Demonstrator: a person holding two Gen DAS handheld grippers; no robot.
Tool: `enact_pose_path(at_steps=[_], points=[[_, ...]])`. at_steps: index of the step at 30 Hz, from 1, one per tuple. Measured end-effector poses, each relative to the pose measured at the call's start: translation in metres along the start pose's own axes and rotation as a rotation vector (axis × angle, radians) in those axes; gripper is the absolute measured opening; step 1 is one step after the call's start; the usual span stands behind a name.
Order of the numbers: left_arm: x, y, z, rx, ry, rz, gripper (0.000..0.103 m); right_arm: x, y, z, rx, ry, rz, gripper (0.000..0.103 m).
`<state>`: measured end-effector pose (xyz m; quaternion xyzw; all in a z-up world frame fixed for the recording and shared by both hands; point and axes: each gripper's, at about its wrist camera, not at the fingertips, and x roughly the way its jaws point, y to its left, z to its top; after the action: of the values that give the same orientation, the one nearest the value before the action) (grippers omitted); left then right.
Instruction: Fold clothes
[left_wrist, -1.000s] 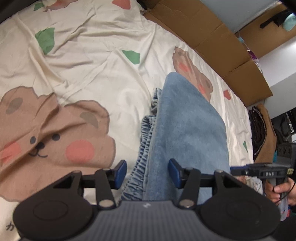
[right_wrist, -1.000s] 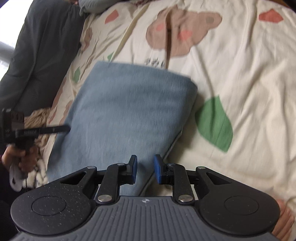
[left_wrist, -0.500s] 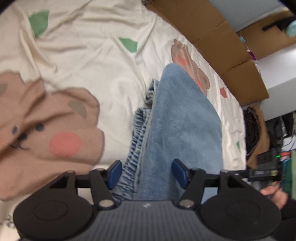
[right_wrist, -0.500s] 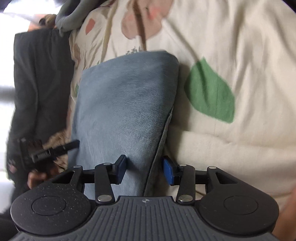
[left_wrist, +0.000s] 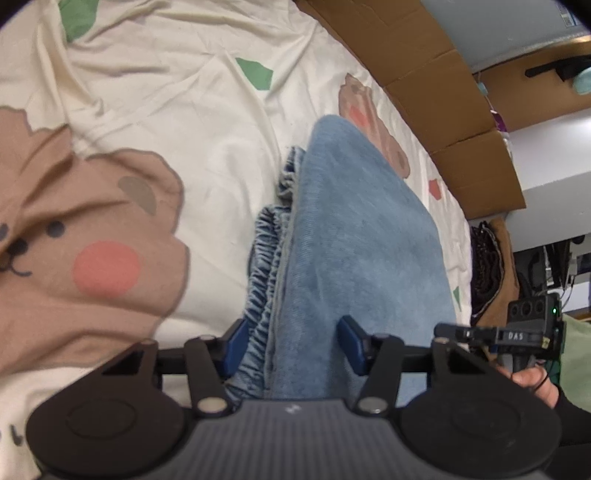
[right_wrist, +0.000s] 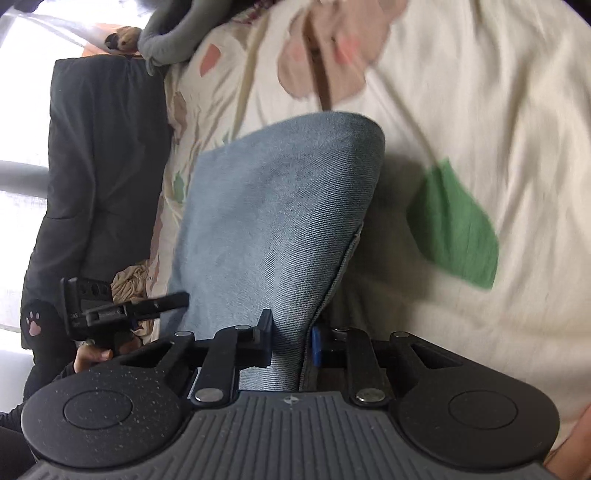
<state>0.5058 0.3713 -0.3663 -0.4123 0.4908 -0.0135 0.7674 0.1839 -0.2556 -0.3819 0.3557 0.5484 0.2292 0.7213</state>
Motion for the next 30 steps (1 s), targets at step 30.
enact_pose_path(at_steps=[30], points=[[0.043, -0.034, -0.007, 0.018, -0.025, -0.015, 0.055, -0.046, -0.065, -0.024, 0.134, 0.017, -0.032, 0.027]])
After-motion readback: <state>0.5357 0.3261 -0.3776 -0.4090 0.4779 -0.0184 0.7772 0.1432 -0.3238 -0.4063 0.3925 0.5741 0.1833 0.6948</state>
